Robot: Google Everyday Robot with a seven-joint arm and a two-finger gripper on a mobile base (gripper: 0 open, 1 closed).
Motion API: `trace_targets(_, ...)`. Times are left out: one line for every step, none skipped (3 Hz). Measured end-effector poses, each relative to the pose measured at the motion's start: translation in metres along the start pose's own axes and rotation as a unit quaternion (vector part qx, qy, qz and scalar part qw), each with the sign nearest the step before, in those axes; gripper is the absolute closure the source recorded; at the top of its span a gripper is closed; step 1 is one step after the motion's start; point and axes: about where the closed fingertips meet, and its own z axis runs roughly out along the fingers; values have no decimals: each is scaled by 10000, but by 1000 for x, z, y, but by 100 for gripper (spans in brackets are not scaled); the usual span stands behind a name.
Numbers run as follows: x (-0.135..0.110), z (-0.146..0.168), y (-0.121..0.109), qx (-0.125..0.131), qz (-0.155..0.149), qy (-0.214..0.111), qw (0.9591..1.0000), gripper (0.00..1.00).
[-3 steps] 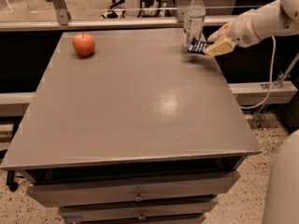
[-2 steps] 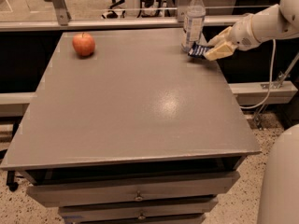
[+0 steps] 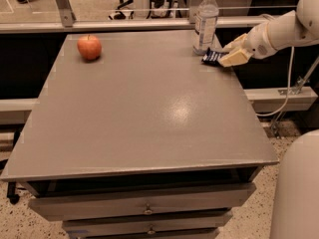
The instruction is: Move rxbar blueberry near blue plastic bottle
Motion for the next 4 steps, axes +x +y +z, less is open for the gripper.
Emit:
trace_targets(3,7,3,-111,50,-9,9999,13)
trace_targets(3,14,6,-212,89,-17,9997,0)
trace_targets(3,14,6,-216,94,-20,9997,0)
trace_targets(0,-12,5,-58,102,-51,9999,0)
